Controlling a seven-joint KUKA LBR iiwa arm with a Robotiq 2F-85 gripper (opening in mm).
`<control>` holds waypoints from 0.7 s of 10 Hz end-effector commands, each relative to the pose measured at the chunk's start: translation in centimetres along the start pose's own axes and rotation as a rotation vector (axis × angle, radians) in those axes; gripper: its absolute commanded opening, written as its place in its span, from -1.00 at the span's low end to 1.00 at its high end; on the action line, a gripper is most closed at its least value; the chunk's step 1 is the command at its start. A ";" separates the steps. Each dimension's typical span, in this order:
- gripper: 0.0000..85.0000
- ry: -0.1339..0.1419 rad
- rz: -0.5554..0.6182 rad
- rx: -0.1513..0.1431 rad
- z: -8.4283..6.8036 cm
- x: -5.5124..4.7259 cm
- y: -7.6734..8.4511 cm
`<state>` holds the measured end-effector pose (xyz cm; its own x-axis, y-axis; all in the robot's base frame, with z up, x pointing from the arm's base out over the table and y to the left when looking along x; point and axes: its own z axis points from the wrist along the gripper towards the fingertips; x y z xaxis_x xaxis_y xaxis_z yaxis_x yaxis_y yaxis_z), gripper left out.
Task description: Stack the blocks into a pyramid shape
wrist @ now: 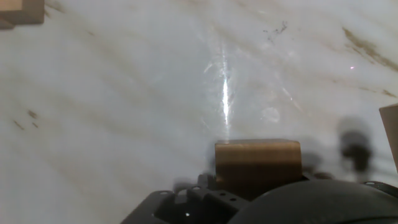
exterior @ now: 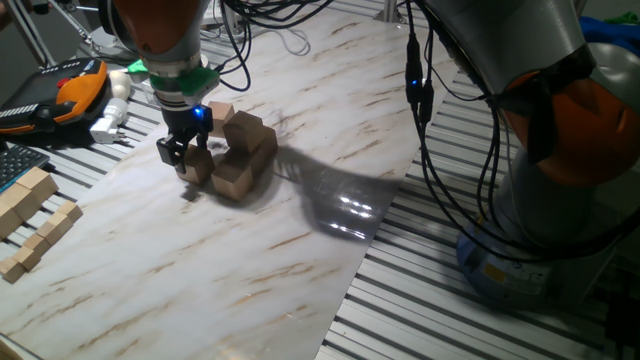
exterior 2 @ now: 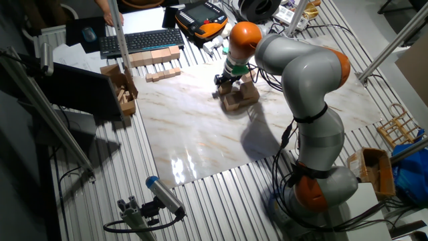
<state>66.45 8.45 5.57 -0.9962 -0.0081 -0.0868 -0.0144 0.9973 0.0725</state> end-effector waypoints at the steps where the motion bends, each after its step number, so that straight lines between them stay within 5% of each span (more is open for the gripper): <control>1: -0.20 0.000 -0.005 0.000 0.0 0.0 0.0; 4: -0.20 -0.001 -0.017 0.003 0.0 0.0 0.0; 6: -1.00 0.030 -0.046 0.025 -0.8 0.1 0.1; 7: -1.00 0.061 -0.049 0.024 -1.9 0.3 0.2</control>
<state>65.93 8.50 7.44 -0.9980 -0.0561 -0.0278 -0.0574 0.9970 0.0518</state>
